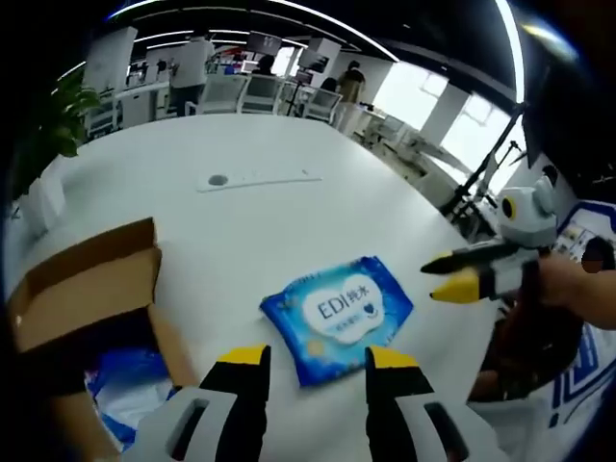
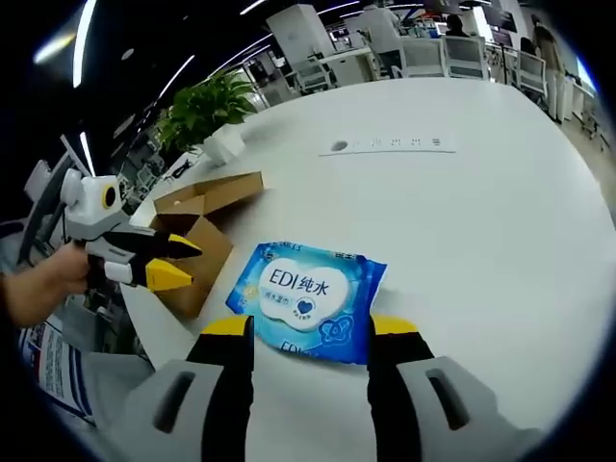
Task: Operate the shoe box by opening the lid, removing the specified soft item, and placing it in the target area until the item is outside and the box remains undamaged.
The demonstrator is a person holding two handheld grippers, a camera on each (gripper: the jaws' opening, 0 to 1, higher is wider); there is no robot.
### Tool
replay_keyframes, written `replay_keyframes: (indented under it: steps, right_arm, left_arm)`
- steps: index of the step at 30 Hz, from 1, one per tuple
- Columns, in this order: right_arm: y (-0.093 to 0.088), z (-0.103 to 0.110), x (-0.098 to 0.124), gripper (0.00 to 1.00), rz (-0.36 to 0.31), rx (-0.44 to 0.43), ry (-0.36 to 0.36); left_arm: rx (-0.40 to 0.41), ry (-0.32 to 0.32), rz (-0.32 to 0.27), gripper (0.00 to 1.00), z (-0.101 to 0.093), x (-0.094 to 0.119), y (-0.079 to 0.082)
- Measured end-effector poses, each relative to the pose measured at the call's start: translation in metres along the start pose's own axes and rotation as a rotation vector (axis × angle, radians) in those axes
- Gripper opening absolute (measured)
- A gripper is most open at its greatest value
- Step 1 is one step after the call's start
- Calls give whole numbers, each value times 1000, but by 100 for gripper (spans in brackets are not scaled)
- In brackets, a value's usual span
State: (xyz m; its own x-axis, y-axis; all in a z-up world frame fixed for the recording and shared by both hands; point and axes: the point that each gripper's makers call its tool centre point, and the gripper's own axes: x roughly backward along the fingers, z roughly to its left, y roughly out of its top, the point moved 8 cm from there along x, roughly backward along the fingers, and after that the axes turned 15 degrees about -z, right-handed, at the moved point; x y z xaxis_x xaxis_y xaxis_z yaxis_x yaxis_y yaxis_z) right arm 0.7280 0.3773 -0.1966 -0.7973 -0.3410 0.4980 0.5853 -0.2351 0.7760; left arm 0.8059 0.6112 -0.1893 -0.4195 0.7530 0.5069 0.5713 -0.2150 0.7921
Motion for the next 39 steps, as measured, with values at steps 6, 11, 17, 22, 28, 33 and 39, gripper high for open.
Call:
replay_keyframes:
  steps: [6,11,17,22,28,33,39]
  right_arm:
    - [3,21,2,41,-14,13,18]
    - [4,39,-2,39,-19,21,36]
    - [7,65,-14,37,-20,33,57]
    - [11,88,-25,34,-21,49,80]
    - [14,113,-42,30,-22,66,100]
    - [12,132,-57,29,-16,73,112]
    - [14,149,-73,27,-6,77,118]
  left_arm:
    - [-5,20,-28,39,3,26,3]
    - [-6,36,-39,39,17,47,3]
    - [-10,61,-52,38,35,74,5]
    - [-15,73,-55,38,54,91,4]
    - [-30,70,-44,36,80,106,-1]
    - [-54,32,-34,36,88,114,-5]
    - [-75,-10,-14,36,106,117,-10]
